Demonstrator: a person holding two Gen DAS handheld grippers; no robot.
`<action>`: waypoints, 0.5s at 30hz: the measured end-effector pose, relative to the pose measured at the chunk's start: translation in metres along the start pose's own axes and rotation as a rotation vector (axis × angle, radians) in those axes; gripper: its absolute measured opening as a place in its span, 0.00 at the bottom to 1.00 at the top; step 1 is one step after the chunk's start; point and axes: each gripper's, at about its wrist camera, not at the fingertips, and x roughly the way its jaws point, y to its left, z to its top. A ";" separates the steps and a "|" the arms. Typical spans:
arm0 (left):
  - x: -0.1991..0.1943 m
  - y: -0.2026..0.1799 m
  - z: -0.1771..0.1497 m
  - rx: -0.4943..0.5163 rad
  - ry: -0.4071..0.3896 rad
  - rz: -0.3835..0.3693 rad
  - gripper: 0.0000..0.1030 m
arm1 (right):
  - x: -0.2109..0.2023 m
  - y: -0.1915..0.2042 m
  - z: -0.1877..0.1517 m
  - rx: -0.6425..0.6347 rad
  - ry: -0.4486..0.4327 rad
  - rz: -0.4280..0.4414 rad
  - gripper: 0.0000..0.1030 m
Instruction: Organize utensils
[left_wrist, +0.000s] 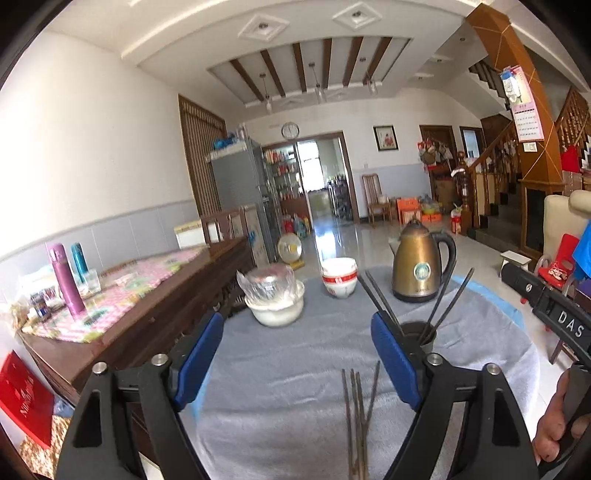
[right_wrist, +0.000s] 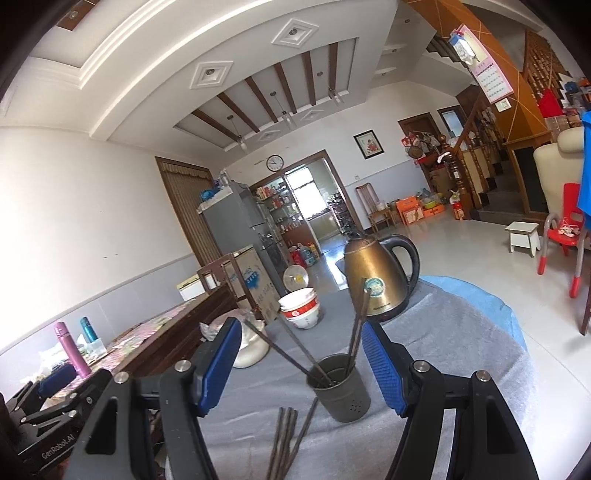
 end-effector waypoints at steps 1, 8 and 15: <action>-0.004 0.002 0.002 0.003 -0.012 0.007 0.85 | 0.000 0.003 0.000 -0.002 0.013 0.014 0.69; -0.021 0.016 0.009 0.009 -0.031 0.047 0.86 | 0.004 0.023 -0.011 -0.031 0.041 0.054 0.69; -0.024 0.018 0.006 0.030 0.011 0.047 0.87 | 0.011 0.038 -0.014 -0.047 0.091 0.071 0.69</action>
